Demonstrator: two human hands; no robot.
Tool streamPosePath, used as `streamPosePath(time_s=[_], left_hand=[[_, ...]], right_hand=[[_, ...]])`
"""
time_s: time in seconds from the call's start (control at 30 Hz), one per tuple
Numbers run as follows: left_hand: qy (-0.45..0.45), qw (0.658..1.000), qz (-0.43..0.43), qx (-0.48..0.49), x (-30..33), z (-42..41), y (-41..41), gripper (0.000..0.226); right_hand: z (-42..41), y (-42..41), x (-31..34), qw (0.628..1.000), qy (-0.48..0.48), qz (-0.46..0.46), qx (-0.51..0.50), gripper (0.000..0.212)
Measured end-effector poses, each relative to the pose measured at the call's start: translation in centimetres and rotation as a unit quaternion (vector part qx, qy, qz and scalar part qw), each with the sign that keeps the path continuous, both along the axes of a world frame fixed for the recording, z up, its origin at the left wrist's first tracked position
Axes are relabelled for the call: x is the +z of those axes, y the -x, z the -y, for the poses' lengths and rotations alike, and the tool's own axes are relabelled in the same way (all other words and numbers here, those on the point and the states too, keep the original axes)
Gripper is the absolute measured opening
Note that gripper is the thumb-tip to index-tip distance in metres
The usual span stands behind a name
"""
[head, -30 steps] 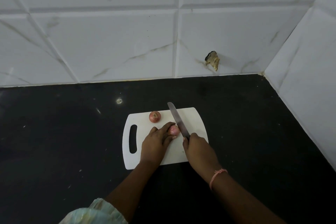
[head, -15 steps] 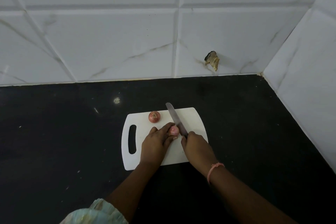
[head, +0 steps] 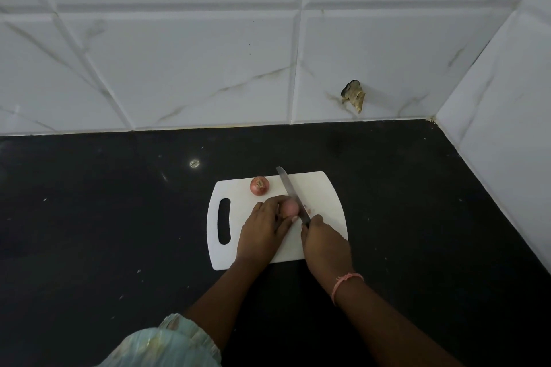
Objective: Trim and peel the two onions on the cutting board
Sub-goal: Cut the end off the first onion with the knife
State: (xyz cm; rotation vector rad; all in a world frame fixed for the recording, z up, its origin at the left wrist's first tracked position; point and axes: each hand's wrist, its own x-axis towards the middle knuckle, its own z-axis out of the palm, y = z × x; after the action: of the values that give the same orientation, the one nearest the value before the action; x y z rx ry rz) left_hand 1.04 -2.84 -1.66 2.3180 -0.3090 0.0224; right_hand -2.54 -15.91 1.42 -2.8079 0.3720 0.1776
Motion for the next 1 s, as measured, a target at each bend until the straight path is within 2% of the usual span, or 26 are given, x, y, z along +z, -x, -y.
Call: streamPosePath(time_s=[0.4, 0.7, 0.83, 1.0], left_hand=[[0.023, 0.999, 0.016, -0.027, -1.08, -0.14, 0.25, 0.036], [0.100, 0.995, 0.013, -0.013, -0.80, -0.25, 0.70, 0.052], [0.182, 0.980, 0.034, 0.068, -0.37, -0.55, 0.73, 0.041], [0.186, 0.981, -0.002, 0.061, -0.33, -0.47, 0.63, 0.034]], right_hand=[[-0.12, 0.03, -0.48, 1.000, -0.012, 0.005, -0.013, 0.029], [-0.14, 0.03, -0.19, 1.000, -0.019, 0.000, -0.015, 0.028], [-0.07, 0.06, 0.02, 0.999, -0.035, -0.005, -0.017, 0.027], [0.24, 0.30, 0.35, 0.999, -0.038, -0.007, -0.004, 0.029]])
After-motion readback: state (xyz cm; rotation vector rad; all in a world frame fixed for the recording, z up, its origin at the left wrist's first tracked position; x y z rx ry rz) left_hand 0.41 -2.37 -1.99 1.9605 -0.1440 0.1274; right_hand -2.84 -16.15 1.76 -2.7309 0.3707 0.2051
